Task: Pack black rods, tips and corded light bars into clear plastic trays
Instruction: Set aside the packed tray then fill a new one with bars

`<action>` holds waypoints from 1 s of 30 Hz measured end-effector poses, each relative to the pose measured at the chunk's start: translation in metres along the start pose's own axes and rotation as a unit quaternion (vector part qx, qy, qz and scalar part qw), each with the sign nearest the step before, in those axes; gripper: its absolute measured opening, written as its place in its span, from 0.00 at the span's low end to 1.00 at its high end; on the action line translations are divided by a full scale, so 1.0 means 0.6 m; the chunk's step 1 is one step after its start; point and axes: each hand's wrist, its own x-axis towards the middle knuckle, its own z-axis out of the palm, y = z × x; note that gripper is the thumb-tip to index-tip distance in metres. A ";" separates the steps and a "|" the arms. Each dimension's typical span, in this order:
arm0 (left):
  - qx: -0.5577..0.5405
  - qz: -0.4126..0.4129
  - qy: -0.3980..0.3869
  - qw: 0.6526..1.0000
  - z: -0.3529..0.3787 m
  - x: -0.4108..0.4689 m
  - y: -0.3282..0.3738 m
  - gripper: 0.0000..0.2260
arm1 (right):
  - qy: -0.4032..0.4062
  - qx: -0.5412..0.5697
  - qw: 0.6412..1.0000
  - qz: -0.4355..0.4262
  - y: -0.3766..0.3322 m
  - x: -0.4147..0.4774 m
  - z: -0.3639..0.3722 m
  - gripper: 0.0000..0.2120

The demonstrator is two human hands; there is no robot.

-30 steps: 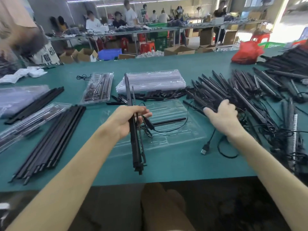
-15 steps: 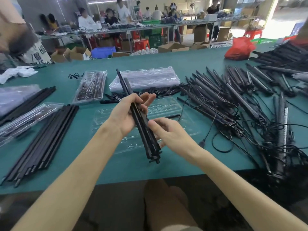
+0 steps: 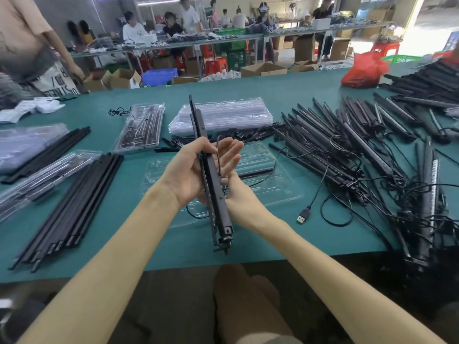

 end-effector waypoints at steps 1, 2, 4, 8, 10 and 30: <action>-0.004 0.001 0.001 1.000 0.002 -0.001 -0.002 0.21 | 0.002 -0.014 1.000 0.002 -0.001 0.003 0.003 0.27; -0.014 0.003 0.002 1.000 0.003 -0.002 -0.003 0.21 | 0.005 -0.024 1.000 0.006 -0.001 0.007 0.005 0.20; -0.026 0.005 0.007 1.000 0.004 -0.003 -0.003 0.23 | 0.021 -0.046 0.999 0.004 0.002 0.011 0.006 0.08; -0.011 0.018 0.030 0.999 0.003 -0.001 0.001 0.22 | 0.019 -0.063 0.997 -0.030 0.004 0.013 0.002 0.04; 0.004 0.024 0.039 0.999 0.001 -0.001 0.000 0.21 | -0.011 -0.032 0.999 -0.024 0.005 0.012 0.002 0.03; 0.018 0.053 0.123 0.991 -0.069 0.000 0.023 0.16 | -0.023 0.391 0.919 0.049 0.018 0.006 -0.018 0.08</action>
